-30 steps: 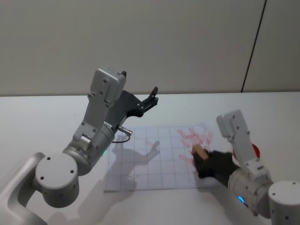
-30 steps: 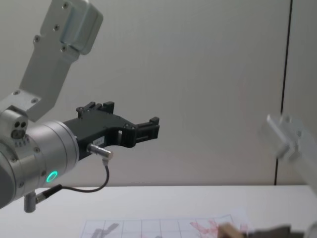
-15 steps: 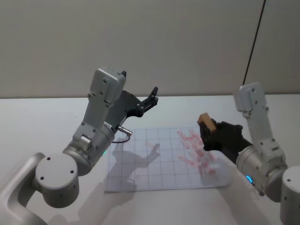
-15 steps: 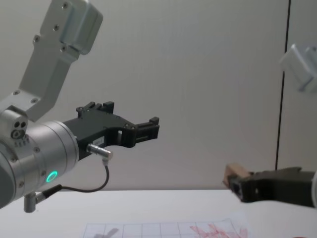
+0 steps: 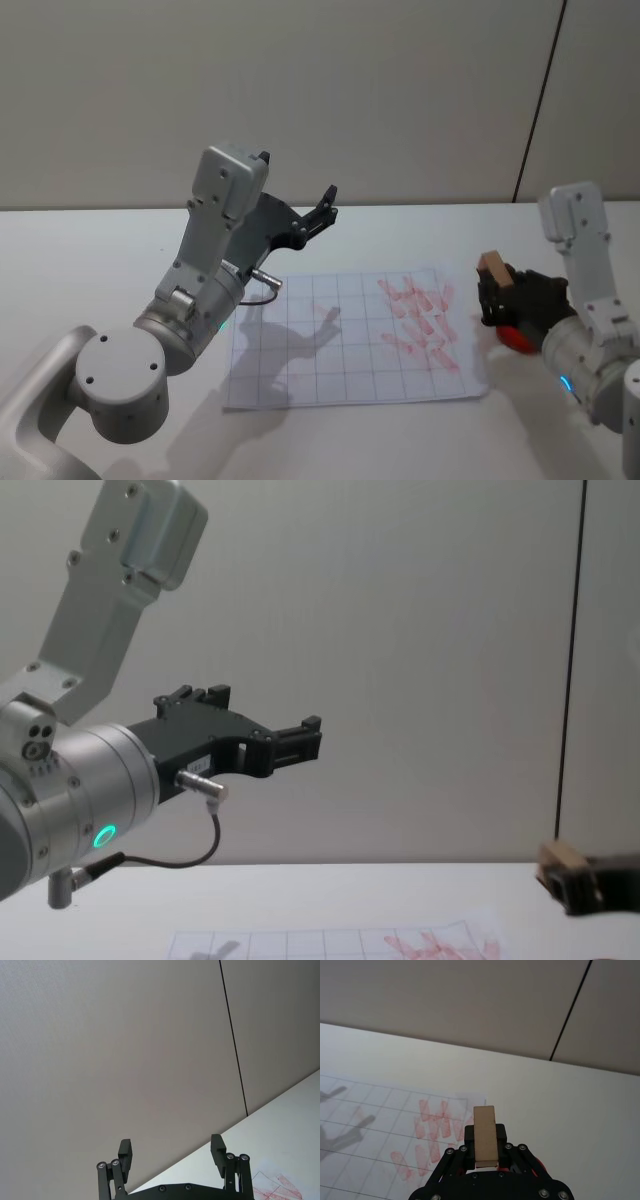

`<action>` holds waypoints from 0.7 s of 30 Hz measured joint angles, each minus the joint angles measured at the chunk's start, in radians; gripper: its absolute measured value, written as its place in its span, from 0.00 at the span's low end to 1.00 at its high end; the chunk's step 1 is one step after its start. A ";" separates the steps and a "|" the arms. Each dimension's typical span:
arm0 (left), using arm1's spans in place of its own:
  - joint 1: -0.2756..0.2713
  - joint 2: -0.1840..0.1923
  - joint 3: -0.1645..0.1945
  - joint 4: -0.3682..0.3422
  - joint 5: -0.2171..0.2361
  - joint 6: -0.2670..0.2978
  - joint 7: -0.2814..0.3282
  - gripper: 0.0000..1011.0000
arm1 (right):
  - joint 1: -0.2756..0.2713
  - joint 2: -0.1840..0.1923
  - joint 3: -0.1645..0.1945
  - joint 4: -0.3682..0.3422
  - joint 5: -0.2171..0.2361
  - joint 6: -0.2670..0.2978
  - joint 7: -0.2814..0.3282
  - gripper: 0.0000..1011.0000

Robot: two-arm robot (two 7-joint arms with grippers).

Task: Use the one hand to pick up the stamp and affix it onto the A4 paper.

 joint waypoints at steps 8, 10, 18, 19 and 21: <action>0.000 0.000 0.000 0.000 0.000 0.000 0.000 0.99 | 0.011 0.006 0.021 0.063 -0.001 0.017 -0.017 0.21; 0.000 0.000 0.000 0.000 0.000 0.000 0.000 0.99 | 0.015 0.007 0.024 0.077 -0.002 0.019 -0.016 0.21; 0.000 0.000 0.000 0.000 0.000 0.000 0.000 0.99 | 0.038 0.004 0.031 0.145 -0.008 0.021 0.007 0.21; 0.000 0.000 0.000 0.000 0.000 0.000 0.000 0.99 | 0.040 0.003 0.031 0.150 -0.009 0.021 0.009 0.21; 0.000 0.000 0.000 0.000 0.000 0.000 0.000 0.99 | 0.046 0.002 0.032 0.165 -0.012 0.021 0.012 0.22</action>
